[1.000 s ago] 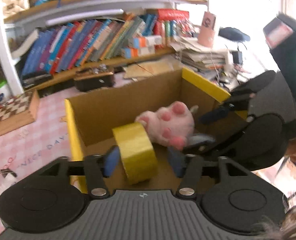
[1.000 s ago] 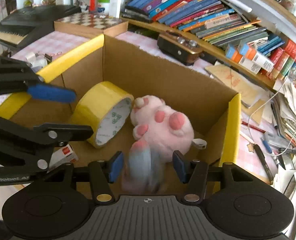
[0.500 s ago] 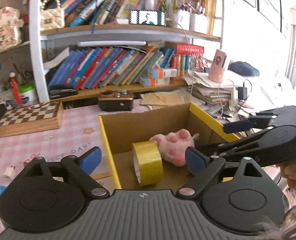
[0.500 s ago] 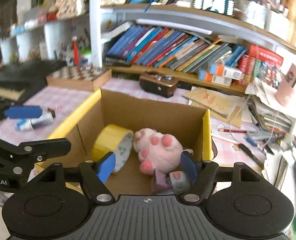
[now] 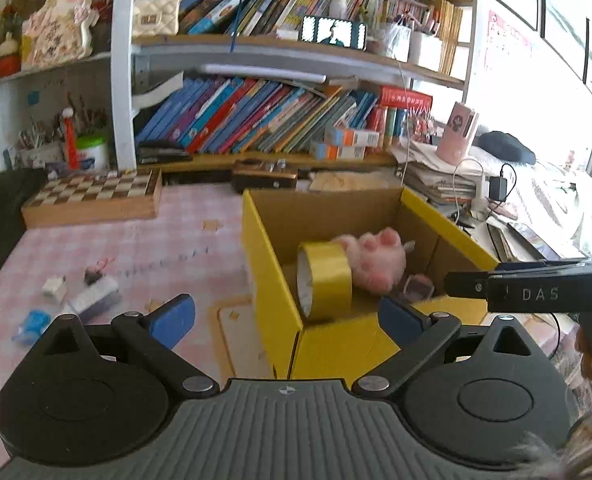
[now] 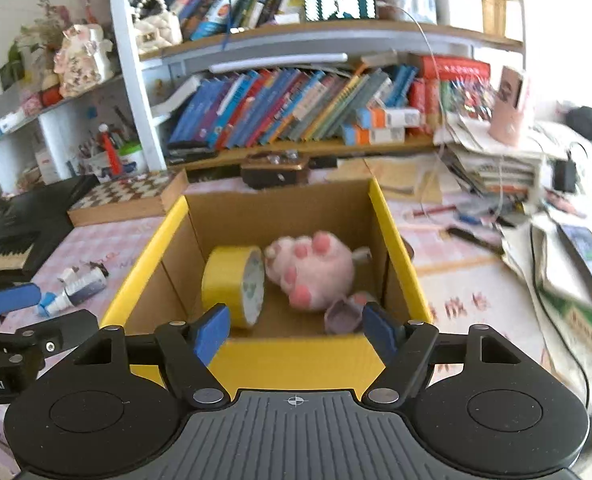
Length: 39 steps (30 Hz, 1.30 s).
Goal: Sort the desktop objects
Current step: 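Withdraw both open grippers up and away from the yellow box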
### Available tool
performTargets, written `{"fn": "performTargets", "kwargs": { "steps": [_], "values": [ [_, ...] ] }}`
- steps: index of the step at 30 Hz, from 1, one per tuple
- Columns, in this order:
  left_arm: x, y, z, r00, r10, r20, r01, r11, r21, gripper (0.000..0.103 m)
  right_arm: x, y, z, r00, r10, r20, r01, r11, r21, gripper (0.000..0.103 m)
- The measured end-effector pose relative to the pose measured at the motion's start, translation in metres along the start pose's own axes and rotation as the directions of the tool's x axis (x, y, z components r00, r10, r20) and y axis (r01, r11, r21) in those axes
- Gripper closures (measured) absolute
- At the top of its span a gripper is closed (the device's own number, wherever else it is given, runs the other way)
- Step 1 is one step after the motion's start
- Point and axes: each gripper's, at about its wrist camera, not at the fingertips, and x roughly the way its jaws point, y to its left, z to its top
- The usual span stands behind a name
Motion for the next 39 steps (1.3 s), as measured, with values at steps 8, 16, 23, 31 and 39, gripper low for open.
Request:
{"fn": "performTargets", "kwargs": {
  "steps": [8,16,23,31,39],
  "values": [
    [-0.015,0.013,-0.023,0.999,-0.013,-0.039,0.013,1.0,-0.009,0.004,-0.014,0.024,-0.039,0.997,-0.057,-0.043,0.058,0.998,0.019,0.028],
    [-0.036,0.029,-0.044,0.996,-0.001,-0.088,0.004,0.999,0.035,0.003,-0.033,0.055,-0.064,0.994,-0.092,-0.053,0.093,0.996,0.015,0.028],
    [-0.055,0.047,-0.057,0.993,-0.02,-0.113,0.024,0.999,0.033,0.002,-0.045,0.082,-0.084,0.992,-0.088,-0.093,0.09,0.996,0.021,0.018],
    [-0.072,0.064,-0.067,0.99,-0.037,-0.133,0.045,0.997,0.057,0.0,-0.053,0.11,-0.097,0.99,-0.086,-0.112,0.089,0.996,0.021,0.014],
    [-0.084,0.087,-0.074,0.989,-0.027,-0.142,0.036,0.997,0.066,0.0,-0.055,0.136,-0.105,0.991,-0.073,-0.115,0.075,0.997,0.02,0.014]
  ]
}}
